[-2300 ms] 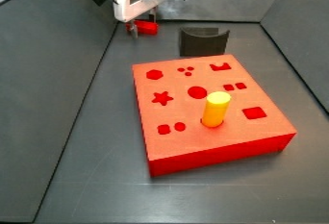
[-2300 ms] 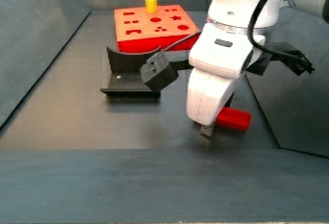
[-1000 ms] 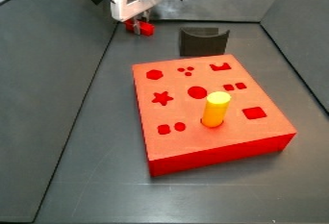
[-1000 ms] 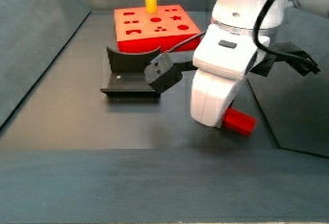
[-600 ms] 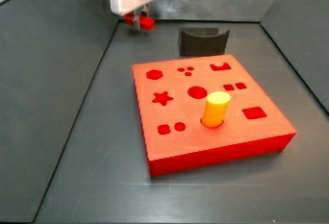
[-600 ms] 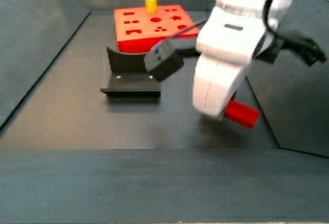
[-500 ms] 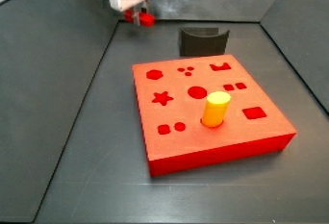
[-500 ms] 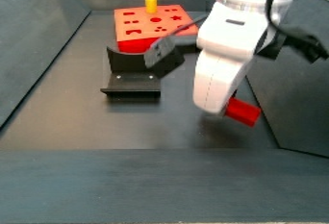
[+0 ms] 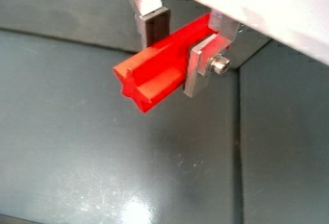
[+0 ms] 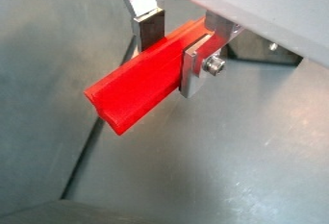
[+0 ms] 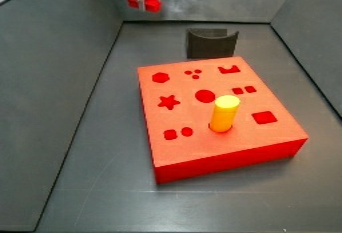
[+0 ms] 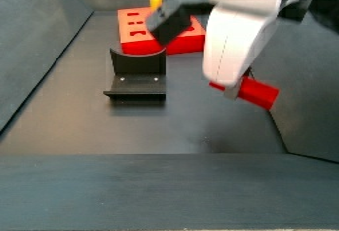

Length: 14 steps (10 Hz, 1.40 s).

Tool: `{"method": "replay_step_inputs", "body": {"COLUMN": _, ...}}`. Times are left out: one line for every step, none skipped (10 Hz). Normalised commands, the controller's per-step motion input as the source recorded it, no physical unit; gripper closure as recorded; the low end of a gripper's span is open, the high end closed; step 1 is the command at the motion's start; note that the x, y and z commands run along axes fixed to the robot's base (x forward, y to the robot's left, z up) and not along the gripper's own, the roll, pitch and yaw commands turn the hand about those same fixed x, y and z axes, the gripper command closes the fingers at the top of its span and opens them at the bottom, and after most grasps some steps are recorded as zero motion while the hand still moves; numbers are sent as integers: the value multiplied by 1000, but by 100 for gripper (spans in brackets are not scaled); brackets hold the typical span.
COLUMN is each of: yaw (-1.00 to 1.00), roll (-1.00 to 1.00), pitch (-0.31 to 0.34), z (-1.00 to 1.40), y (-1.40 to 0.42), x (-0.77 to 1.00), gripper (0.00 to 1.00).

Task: Pick up the star object. Move up. Place the star object on the fixture. Regrasp the star object. Move to above the board. Insert the star object.
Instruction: Place the star object on the fixture.

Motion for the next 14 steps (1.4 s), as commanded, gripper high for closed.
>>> {"method": "replay_step_inputs", "body": {"yaw": -18, "roll": 38, "pitch": 36, "z": 1000, "y": 4, "x": -19, "gripper": 100}}
{"method": "replay_step_inputs", "body": {"yaw": -18, "roll": 44, "pitch": 46, "z": 1000, "y": 5, "x": -24, "gripper": 100}}
{"method": "replay_step_inputs", "body": {"yaw": -18, "roll": 52, "pitch": 52, "z": 1000, "y": 6, "x": -30, "gripper": 100}}
{"method": "replay_step_inputs", "body": {"yaw": -16, "roll": 62, "pitch": 59, "z": 953, "y": 10, "x": -31, "gripper": 100}}
{"method": "replay_step_inputs", "body": {"yaw": -14, "roll": 66, "pitch": 67, "z": 793, "y": 9, "x": -27, "gripper": 100}}
{"method": "replay_step_inputs", "body": {"yaw": -10, "roll": 71, "pitch": 76, "z": 632, "y": 11, "x": -20, "gripper": 100}}
{"method": "replay_step_inputs", "body": {"yaw": -3, "roll": 72, "pitch": 85, "z": 466, "y": 12, "x": -10, "gripper": 100}}
{"method": "replay_step_inputs", "body": {"yaw": 7, "roll": 71, "pitch": 100, "z": 250, "y": 13, "x": -1, "gripper": 100}}
{"method": "replay_step_inputs", "body": {"yaw": -1000, "roll": -108, "pitch": -61, "z": 150, "y": -438, "x": 1000, "gripper": 100}}
{"method": "replay_step_inputs", "body": {"yaw": -1000, "roll": -112, "pitch": -60, "z": 122, "y": -433, "x": 1000, "gripper": 100}}
{"method": "replay_step_inputs", "body": {"yaw": -1000, "roll": -124, "pitch": -58, "z": 115, "y": -381, "x": 1000, "gripper": 100}}
{"method": "replay_step_inputs", "body": {"yaw": -1000, "roll": -135, "pitch": -53, "z": 105, "y": -357, "x": 1000, "gripper": 100}}
{"method": "replay_step_inputs", "body": {"yaw": -1000, "roll": -140, "pitch": -50, "z": 99, "y": -343, "x": 1000, "gripper": 100}}
{"method": "replay_step_inputs", "body": {"yaw": -1000, "roll": -156, "pitch": -43, "z": 89, "y": -308, "x": 1000, "gripper": 100}}
